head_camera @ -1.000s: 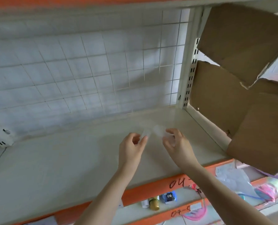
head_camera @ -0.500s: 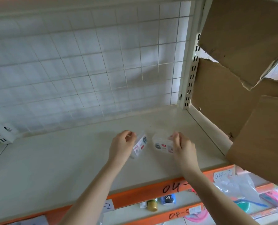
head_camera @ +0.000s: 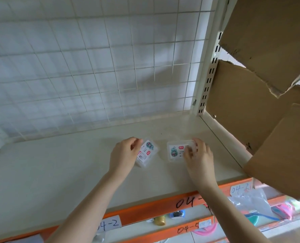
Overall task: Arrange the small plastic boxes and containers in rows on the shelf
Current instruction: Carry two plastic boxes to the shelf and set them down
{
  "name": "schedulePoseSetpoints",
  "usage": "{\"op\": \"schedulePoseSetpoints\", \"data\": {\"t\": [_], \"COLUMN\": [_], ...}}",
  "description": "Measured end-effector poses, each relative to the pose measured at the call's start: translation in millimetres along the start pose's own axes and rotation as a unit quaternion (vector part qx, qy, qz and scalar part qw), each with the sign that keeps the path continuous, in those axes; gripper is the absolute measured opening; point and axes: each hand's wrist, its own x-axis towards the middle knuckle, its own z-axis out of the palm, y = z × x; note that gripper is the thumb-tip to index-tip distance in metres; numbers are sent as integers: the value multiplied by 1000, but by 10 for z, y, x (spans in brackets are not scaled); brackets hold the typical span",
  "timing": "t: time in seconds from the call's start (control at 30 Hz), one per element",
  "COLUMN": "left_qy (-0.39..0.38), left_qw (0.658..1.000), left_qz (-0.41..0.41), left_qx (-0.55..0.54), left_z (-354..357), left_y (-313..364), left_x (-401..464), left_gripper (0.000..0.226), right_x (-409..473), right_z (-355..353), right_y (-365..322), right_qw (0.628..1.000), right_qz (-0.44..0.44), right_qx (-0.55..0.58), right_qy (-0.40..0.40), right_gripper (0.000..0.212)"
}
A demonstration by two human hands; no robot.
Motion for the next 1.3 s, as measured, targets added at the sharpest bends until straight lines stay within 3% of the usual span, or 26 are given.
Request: {"op": "schedulePoseSetpoints", "data": {"t": [0.1, 0.33, 0.6, 0.7, 0.87, 0.97, 1.0, 1.1, 1.17, 1.23, 1.3], "left_qy": [2, 29, 26, 22, -32, -83, -77, -67, -118, -205, -280], "left_qw": [998, 977, 982, 983, 979, 985, 983, 950, 914, 878, 863], "left_qz": [29, 130, 151, 136, 105, 88, 116, 257, 335, 365, 340], "left_qx": [47, 164, 111, 123, 174, 119, 119, 167, 198, 232, 248], "left_z": [48, 133, 93, 80, 51, -14, -40, -136, -161, -189, -205], "left_y": [-75, -52, -7, 17, 113, 160, 160, 121, 75, 71, 74], "left_x": [-63, -256, -326, -339, -343, -309, -290, -124, 36, 139, 187], "left_gripper": [28, 56, 33, 22, 26, 19, 20, 32, 44, 50, 57], "right_x": [-16, -6, -24, -24, -20, -26, -27, -18, -19, -19, -21], "right_z": [-6, 41, 116, 113, 125, 126, 126, 129, 128, 139, 141], "right_y": [-12, 5, -16, 6, 1, -8, -7, -18, -20, -12, -25], "right_qw": [1000, 997, 971, 969, 966, 966, 966, 965, 963, 956, 948], "right_qz": [-10, -41, -122, -136, -138, -124, -124, -118, -121, -141, -156], "right_qx": [-25, -66, -169, -180, -209, -218, -219, -220, -222, -238, -254], "right_qy": [-4, -30, -114, -98, -72, -65, -64, -80, -91, -93, -107], "right_gripper": [43, 36, 44, 42, 39, 39, 39, 39, 39, 43, 56]}}
